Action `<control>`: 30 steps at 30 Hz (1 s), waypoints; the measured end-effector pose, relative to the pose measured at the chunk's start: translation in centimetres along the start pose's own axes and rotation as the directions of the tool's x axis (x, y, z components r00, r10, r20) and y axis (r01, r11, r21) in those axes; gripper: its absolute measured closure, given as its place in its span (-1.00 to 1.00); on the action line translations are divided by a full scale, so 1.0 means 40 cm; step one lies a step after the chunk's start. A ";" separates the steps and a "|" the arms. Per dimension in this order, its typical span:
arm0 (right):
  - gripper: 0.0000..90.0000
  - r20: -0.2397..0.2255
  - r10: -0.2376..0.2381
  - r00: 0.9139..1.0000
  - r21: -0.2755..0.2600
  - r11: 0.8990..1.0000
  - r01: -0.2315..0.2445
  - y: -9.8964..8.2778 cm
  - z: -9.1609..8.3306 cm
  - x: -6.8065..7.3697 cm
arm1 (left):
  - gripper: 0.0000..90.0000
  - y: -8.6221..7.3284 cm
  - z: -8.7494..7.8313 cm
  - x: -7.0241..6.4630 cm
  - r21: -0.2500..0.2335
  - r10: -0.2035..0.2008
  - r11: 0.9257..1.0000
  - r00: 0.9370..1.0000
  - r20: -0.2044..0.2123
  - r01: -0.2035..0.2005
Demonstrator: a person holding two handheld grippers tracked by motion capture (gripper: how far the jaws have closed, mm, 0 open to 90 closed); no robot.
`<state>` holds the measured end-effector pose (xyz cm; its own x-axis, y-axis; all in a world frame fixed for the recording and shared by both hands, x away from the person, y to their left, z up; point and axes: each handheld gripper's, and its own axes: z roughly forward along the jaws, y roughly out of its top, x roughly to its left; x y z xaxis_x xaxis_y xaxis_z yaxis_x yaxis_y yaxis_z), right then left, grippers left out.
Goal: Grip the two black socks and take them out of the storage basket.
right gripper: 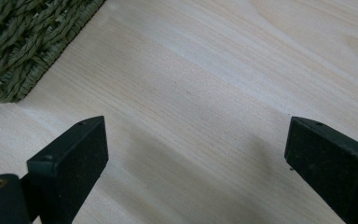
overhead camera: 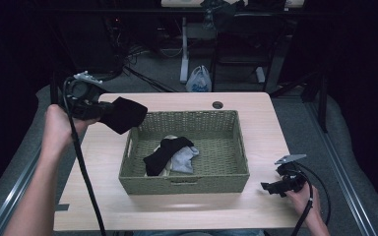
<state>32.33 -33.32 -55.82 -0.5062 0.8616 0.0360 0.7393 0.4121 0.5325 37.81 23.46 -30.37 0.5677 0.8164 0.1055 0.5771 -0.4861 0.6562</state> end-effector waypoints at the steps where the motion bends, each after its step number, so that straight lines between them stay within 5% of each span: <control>1: -0.88 -0.003 -0.003 1.000 0.003 1.000 0.003 0.000 0.000 -0.001 | 0.89 -0.008 -0.004 0.007 0.000 -0.008 1.000 1.000 -0.004 0.008; 12: -0.88 -0.012 -0.005 1.000 -0.003 1.000 0.005 0.001 0.000 0.002 | 0.89 -0.092 -0.023 0.064 -0.006 -0.087 0.996 0.996 -0.036 0.087; 30: -0.88 -0.014 -0.001 1.000 -0.001 1.000 0.001 0.000 0.000 0.001 | 0.89 -0.229 0.031 0.104 0.045 -0.187 0.980 0.978 -0.093 0.191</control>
<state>32.31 -33.26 -55.80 -0.5132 0.8570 0.0472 0.7384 0.4129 0.5332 35.60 30.92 -36.87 0.3930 0.9182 0.0502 0.7009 -0.3344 0.6300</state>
